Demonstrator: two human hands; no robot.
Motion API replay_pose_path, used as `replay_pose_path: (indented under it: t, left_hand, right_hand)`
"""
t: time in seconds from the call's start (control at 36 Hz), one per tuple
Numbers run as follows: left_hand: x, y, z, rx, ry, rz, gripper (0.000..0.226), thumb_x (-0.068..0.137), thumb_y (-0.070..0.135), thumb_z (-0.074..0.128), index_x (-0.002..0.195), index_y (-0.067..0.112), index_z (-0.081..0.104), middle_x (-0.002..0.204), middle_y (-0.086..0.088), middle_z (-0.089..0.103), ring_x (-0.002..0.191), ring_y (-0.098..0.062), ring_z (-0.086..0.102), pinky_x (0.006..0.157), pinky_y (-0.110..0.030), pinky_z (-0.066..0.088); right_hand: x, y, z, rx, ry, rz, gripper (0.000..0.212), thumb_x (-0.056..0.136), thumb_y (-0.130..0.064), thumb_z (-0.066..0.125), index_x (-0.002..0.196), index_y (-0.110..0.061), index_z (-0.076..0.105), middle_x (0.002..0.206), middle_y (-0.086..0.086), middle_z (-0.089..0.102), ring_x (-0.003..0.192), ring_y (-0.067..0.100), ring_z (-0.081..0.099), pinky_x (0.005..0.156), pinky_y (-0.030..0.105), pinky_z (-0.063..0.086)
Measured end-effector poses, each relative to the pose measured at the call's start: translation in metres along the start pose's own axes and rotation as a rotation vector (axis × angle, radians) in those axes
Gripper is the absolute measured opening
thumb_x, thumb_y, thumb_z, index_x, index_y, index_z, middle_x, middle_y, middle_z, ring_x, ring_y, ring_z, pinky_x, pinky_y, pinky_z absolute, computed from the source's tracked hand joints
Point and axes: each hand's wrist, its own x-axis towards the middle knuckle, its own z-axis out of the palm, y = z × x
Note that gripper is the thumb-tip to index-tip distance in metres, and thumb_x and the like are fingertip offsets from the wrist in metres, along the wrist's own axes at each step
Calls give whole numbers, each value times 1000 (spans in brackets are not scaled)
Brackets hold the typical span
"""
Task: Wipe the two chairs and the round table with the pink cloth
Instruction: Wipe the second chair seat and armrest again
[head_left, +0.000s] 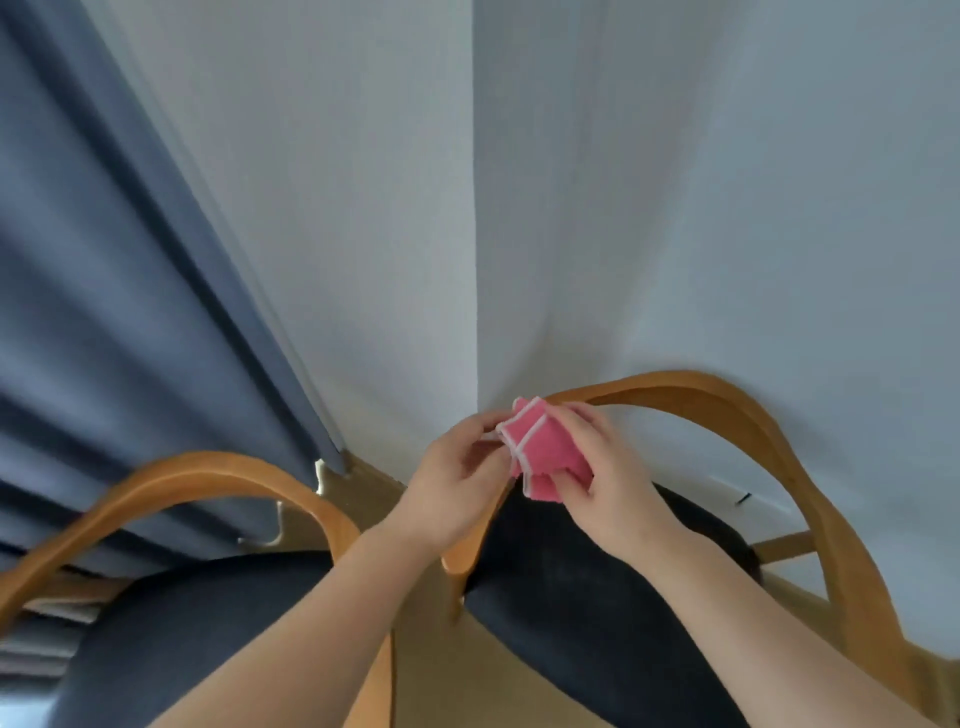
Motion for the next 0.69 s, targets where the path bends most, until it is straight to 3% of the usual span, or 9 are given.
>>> replay_pose_path:
  t: [0.14,0.22,0.42,0.53,0.61,0.69]
  left_hand:
    - [-68,43,-47,-85,163,-72,25,95,29,55,117,19,60,100,4,70,91,-11,67,78,-25,54]
    - [-104,59,-63,-66,289,-102,27,90,16,63,116,17,58,99,1,70,84,-13,69,69,-24,56]
    - [-174,85,-80,-4,692,-118,17,86,10,68,101,15,63,80,-5,70,64,-19,66,58,-30,54]
    - [-221,98,-72,32,1006,-144,10,83,9,71,87,13,63,72,1,66,58,-10,62,50,-22,49]
    - [-261,100,-62,57,1196,-174,10,82,16,73,84,16,63,77,1,65,66,-10,63,54,-22,48]
    - [-312,101,-43,52,1363,-227,16,80,34,73,83,21,64,80,0,65,73,-15,66,58,-28,53]
  right_hand:
    - [-10,-76,14,78,-172,-95,72,92,-19,65,148,-42,25,145,-21,32,126,-15,35,92,2,38]
    - [-15,-111,23,140,-271,-161,75,93,-19,65,143,-53,21,139,-22,36,124,-8,41,93,8,45]
    - [-15,-168,43,277,-539,-372,71,96,-18,60,146,-50,20,145,-24,28,130,0,37,91,9,46]
    - [-30,-197,55,276,-759,-486,78,92,-42,63,149,-49,10,146,-35,14,131,-2,33,92,9,45]
    - [-53,-222,74,206,-905,-573,103,79,-59,70,151,-46,-3,146,-39,4,127,-4,33,94,14,45]
    - [-90,-248,100,206,-961,-650,106,80,-46,76,151,-43,-3,145,-31,11,125,1,39,96,19,48]
